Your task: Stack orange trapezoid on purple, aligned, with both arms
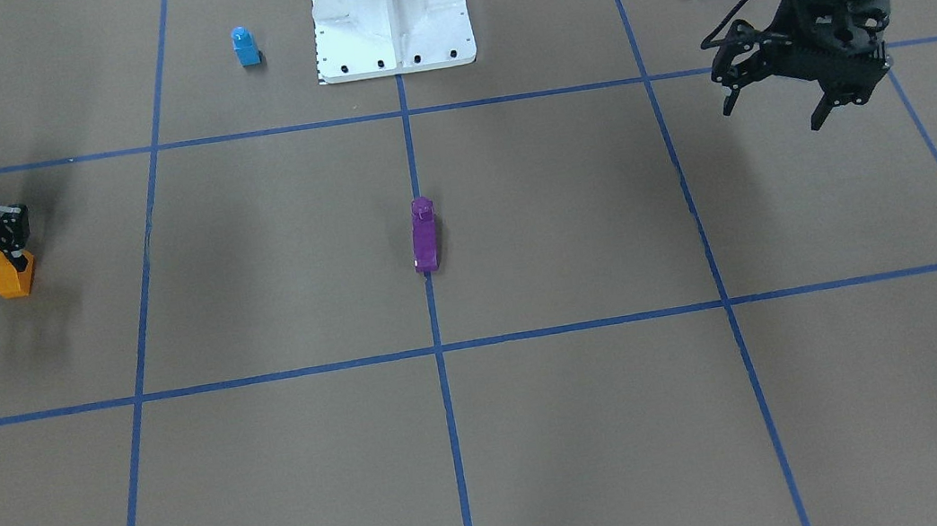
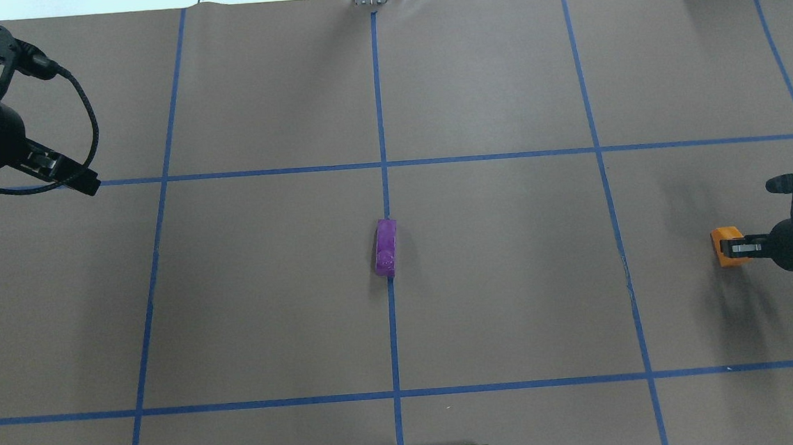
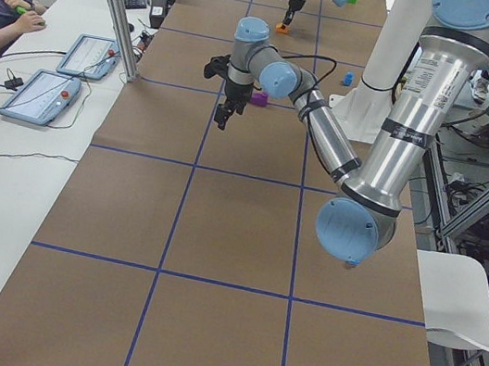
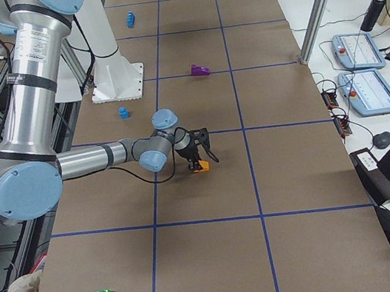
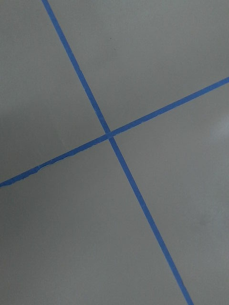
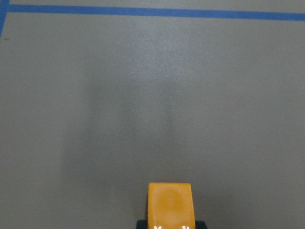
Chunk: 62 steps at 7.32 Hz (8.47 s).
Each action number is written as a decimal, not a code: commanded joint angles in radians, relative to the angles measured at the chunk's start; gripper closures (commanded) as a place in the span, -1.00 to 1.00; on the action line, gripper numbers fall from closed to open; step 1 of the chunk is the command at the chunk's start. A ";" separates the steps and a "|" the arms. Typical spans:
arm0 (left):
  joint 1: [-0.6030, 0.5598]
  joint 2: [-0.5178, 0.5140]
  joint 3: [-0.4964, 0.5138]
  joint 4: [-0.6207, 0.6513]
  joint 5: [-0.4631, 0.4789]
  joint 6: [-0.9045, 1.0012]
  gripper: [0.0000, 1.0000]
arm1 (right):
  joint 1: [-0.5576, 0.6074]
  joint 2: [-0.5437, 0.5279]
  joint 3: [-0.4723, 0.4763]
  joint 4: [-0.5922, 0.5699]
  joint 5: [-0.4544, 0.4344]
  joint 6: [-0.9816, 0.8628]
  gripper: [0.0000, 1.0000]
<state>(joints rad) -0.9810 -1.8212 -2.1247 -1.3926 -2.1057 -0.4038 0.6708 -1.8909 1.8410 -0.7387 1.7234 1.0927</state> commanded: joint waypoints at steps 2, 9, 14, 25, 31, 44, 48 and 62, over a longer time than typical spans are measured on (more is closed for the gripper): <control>-0.001 0.087 -0.001 -0.003 0.012 -0.069 -1.00 | 0.039 0.073 0.050 -0.014 0.091 -0.007 1.00; -0.536 0.335 0.207 -0.002 -0.217 0.715 -1.00 | 0.000 0.828 0.078 -0.846 0.202 0.059 1.00; -0.538 0.362 0.198 -0.002 -0.223 0.714 -1.00 | -0.204 1.145 -0.207 -0.924 0.026 0.358 1.00; -0.538 0.362 0.200 -0.003 -0.226 0.714 -1.00 | -0.261 1.155 -0.244 -0.941 -0.047 0.345 1.00; -0.538 0.361 0.207 -0.005 -0.226 0.714 -1.00 | -0.287 1.147 -0.252 -0.938 -0.096 0.335 1.00; -0.538 0.362 0.200 -0.005 -0.224 0.714 -1.00 | -0.292 1.105 -0.229 -0.820 -0.131 0.246 -1.00; -0.573 0.393 0.198 0.001 -0.223 0.712 -1.00 | -0.035 1.043 0.013 -1.024 0.149 0.034 -1.00; -0.677 0.430 0.212 -0.068 -0.226 0.566 -1.00 | 0.894 0.162 -0.045 -0.880 0.607 -1.252 -1.00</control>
<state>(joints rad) -1.6582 -1.3915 -1.9135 -1.4603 -2.3316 0.1626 1.5579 -1.7057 1.7979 -1.6311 2.3196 -0.1582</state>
